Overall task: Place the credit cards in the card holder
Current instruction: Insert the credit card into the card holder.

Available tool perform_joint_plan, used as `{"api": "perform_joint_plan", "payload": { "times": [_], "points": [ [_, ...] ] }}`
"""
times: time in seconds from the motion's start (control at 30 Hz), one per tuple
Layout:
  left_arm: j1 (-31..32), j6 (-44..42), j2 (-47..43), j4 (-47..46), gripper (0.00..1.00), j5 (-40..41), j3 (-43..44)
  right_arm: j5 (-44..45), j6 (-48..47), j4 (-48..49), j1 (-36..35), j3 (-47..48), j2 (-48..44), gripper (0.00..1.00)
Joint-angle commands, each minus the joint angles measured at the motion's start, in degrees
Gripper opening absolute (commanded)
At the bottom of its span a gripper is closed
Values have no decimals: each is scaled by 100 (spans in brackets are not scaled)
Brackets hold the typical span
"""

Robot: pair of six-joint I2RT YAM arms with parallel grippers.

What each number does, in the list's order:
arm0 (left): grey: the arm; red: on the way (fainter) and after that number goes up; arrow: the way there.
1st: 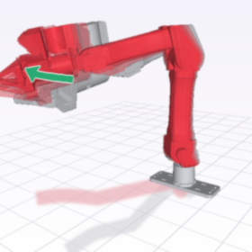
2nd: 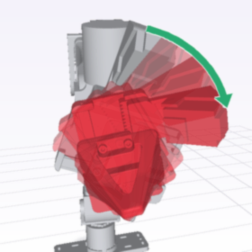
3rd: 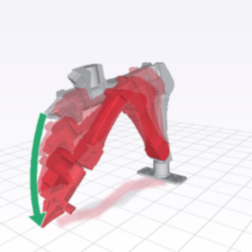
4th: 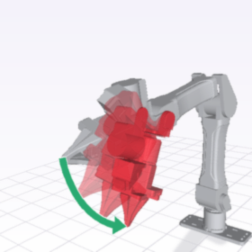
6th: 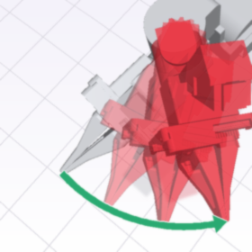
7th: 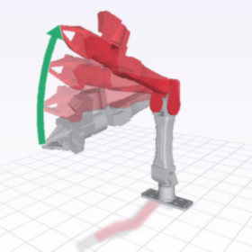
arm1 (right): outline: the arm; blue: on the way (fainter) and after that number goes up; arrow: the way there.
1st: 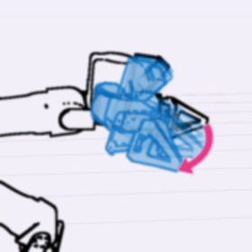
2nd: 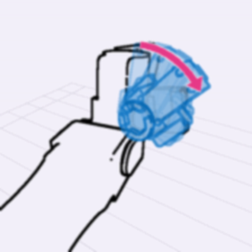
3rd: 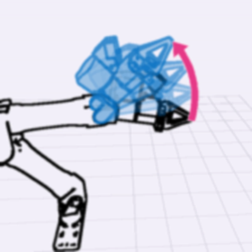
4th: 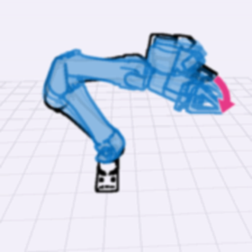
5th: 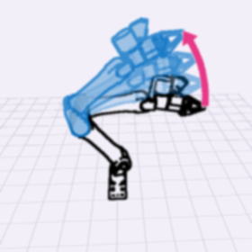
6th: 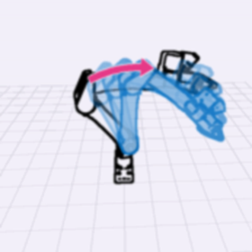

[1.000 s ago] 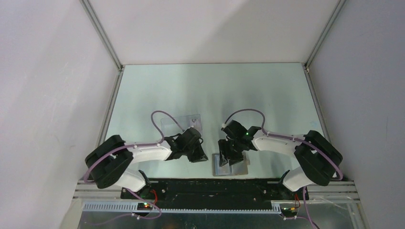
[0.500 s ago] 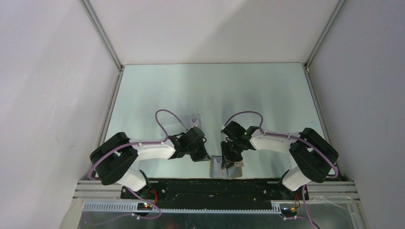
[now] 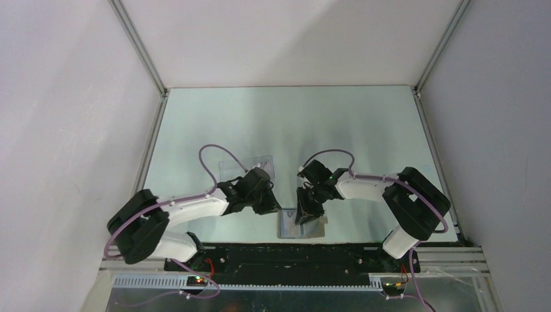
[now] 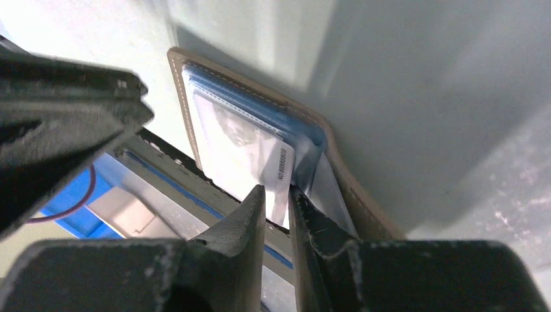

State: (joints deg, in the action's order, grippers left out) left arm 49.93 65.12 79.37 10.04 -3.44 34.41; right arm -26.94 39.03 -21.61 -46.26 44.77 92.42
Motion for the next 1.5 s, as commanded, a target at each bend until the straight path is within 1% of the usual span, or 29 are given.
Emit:
{"api": "perform_joint_plan", "payload": {
  "times": [0.0,0.03,0.1,0.17,0.23,0.33,0.4,0.43,0.47,0.5,0.53,0.57,0.63,0.83,0.93,1.07,1.2,1.27,1.37,1.4,1.47],
  "points": [
    [-105,-246,-619,421,28,321,-51,8,-63,424,10,496,174,26],
    [-108,-250,-740,455,29,324,-59,28,-104,338,-6,585,176,27],
    [-114,-235,-901,529,33,326,-107,129,-170,183,-28,638,87,37],
    [-114,-222,-1050,533,36,276,-129,285,-259,-22,-44,646,-53,42],
    [-115,-227,-1174,521,38,192,-150,458,-363,-252,-71,646,-220,52],
    [-108,-223,-1315,501,41,56,-151,662,-497,-546,-91,647,-467,55],
    [-110,-179,-1370,426,41,-42,-188,721,-582,-638,-93,647,-533,52],
    [-113,-119,-1384,283,41,-133,-253,749,-612,-662,-94,647,-533,48],
    [-112,-95,-1390,184,39,-193,-296,788,-674,-703,-94,647,-491,45],
    [-114,-26,-1377,-110,38,-357,-405,801,-702,-713,-83,647,-459,40],
    [-113,31,-1329,-306,36,-455,-482,806,-756,-720,-84,644,-371,38],
    [-110,184,-1293,-709,36,-642,-645,796,-778,-717,-85,646,-315,34],
    [-99,345,-1145,-1110,35,-770,-820,743,-831,-648,-93,623,-169,29],
    [-67,358,-802,-1253,34,-755,-920,807,-907,-484,-114,481,186,15],
    [-43,347,-737,-1305,35,-747,-927,840,-907,-429,-119,403,278,12],
    [-1,303,-612,-1439,35,-785,-877,848,-889,-368,-120,357,328,11],
    [52,278,-557,-1435,33,-750,-788,819,-880,-355,-120,351,345,11],
    [103,268,-627,-1267,33,-590,-720,803,-877,-353,-120,351,344,11],
    [227,106,-754,-288,38,-111,-443,769,-871,-345,-120,349,345,11],
    [245,25,-846,-150,40,-24,-336,751,-866,-338,-120,350,346,11],
    [280,7,-1023,57,41,180,-289,725,-856,-326,-116,349,351,11]
  ]
}}
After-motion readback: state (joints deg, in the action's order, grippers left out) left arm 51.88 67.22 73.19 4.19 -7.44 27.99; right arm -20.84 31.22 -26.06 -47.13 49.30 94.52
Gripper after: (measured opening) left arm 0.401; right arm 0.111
